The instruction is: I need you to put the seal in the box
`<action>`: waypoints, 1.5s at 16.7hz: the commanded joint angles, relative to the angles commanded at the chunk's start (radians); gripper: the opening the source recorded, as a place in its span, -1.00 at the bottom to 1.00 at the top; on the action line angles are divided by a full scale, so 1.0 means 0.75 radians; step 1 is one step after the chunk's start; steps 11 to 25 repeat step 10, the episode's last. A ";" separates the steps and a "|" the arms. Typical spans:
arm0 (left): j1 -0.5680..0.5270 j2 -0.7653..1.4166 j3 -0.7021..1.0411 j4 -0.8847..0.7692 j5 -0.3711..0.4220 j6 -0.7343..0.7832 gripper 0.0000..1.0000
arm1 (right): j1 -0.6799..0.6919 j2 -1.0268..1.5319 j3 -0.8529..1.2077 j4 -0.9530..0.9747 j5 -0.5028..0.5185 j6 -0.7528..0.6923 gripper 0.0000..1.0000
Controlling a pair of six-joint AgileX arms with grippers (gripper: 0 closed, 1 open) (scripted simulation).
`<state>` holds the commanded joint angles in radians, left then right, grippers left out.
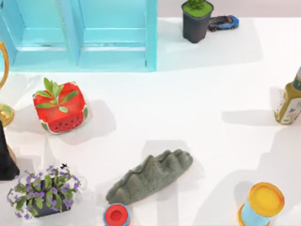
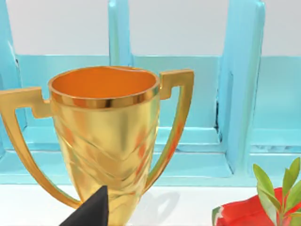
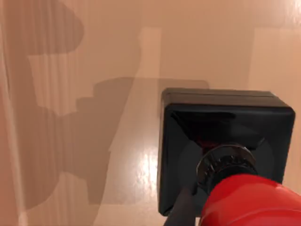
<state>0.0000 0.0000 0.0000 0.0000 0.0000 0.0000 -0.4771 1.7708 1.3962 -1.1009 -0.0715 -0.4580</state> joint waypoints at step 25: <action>0.000 0.000 0.000 0.000 0.000 0.000 1.00 | 0.000 0.000 0.000 0.000 0.000 0.000 1.00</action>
